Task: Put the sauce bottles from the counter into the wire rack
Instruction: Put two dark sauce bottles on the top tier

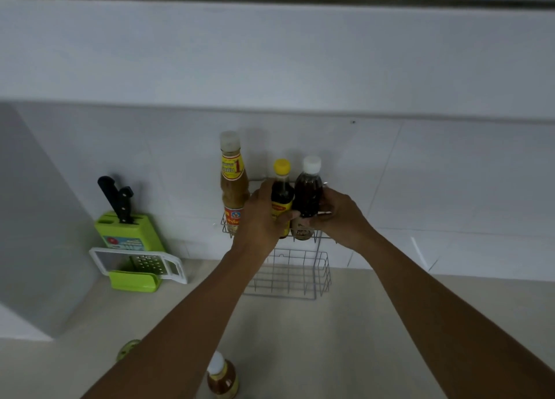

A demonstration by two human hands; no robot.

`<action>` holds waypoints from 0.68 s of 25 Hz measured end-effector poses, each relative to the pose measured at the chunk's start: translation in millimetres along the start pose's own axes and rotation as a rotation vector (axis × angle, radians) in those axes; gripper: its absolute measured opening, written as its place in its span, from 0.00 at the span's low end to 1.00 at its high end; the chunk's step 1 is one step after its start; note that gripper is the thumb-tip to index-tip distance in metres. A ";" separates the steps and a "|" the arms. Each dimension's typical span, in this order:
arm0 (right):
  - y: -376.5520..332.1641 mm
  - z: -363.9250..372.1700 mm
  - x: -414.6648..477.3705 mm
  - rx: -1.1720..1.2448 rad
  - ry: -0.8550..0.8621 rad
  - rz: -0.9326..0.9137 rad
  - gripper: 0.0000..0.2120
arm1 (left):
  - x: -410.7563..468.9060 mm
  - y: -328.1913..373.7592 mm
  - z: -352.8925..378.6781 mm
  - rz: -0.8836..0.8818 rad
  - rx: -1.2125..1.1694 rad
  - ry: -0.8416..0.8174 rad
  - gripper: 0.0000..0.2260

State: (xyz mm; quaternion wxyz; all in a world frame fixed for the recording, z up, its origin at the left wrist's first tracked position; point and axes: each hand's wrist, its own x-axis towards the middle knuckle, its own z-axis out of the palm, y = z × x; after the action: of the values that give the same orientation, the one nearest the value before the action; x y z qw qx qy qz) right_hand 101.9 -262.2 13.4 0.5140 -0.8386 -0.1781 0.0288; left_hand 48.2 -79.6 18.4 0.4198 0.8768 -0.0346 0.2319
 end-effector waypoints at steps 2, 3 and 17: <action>1.4 -3.3 -1.0 0.000 -0.031 0.022 0.23 | 3.5 8.1 -10.1 -0.007 0.040 -0.004 0.17; 1.5 -3.6 -1.0 0.002 -0.031 0.034 0.21 | 7.3 11.5 -15.7 -0.005 0.051 0.008 0.15; -19.1 25.6 8.3 -0.040 -0.028 0.049 0.23 | 21.4 6.3 -62.7 -0.107 0.286 0.072 0.11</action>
State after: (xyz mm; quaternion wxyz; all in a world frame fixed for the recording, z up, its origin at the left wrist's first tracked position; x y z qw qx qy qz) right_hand 98.5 -229.8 19.1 0.4938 -0.8523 -0.1652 0.0498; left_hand 42.0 -33.6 66.1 0.3036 0.9193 0.0607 0.2431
